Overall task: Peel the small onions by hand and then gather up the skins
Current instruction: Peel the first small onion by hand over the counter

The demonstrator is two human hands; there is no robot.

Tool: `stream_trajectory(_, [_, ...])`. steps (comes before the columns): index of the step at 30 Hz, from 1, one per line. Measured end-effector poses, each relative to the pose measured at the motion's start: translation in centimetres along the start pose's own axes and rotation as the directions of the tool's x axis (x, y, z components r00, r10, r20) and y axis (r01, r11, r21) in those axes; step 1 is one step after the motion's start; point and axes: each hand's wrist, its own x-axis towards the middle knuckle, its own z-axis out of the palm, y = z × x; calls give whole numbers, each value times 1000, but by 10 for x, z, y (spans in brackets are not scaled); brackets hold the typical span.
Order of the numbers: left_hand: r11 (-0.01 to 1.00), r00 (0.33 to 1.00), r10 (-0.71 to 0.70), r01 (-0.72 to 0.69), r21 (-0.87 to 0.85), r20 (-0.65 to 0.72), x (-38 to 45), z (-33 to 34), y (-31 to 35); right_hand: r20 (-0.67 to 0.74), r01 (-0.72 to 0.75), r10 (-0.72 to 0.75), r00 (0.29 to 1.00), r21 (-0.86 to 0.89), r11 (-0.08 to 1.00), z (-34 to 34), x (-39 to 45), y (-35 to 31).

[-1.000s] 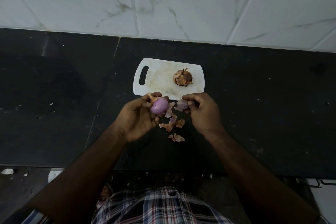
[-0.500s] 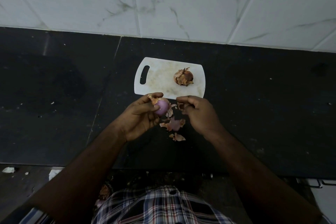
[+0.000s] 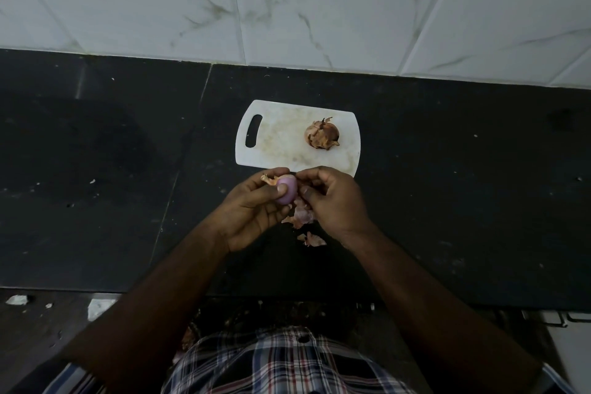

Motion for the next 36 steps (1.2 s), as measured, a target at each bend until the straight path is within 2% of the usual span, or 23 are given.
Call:
stream_trajectory(5, [997, 999, -38, 39, -63, 13, -1, 0, -7, 1, 94, -99, 995, -325, 941, 4, 1, -4])
stream_trajectory(8, [988, 999, -40, 45, -146, 37, -1, -1, -3, 23, 82, -81, 996, -473, 878, -4, 8, 8])
stream_trajectory(13, [977, 999, -38, 41, -207, 17, -2, -6, 4, 72, 80, -55, 996, -405, 911, -17, 8, 6])
stream_trajectory(18, [984, 999, -37, 35, -177, -8, -3, -4, 0, -51, 69, -79, 996, -185, 980, -22, 8, -1])
stream_trajectory(21, [990, 999, -33, 32, -134, -3, -2, -1, 0, 107, 40, -34, 994, -57, 998, -15, 3, -9])
stream_trajectory(22, [993, 999, -34, 34, -115, 7, -1, 1, 0, 114, 59, -55, 992, -36, 998, -9, 1, -8])
stream_trajectory(25, [994, 999, -37, 34, -102, -26, -1, 8, -3, -70, 93, -97, 993, -49, 994, 6, -1, -2])
stream_trajectory(27, [993, 999, -15, 9, -117, -53, -1, 12, -6, -139, 75, -80, 987, -37, 996, 9, 1, -1])
stream_trajectory(32, [989, 985, 102, -116, -94, -138, 1, 14, -6, -104, 32, -32, 994, -3, 999, 8, -2, -1])
stream_trajectory(34, [989, 988, 83, -98, -109, -133, -1, 11, -3, -103, 5, -3, 995, 21, 1000, 3, -1, 3])
stream_trajectory(36, [988, 992, 34, -53, -148, -124, -3, 7, -1, -90, -35, 32, 995, -31, 999, -5, 2, 7])
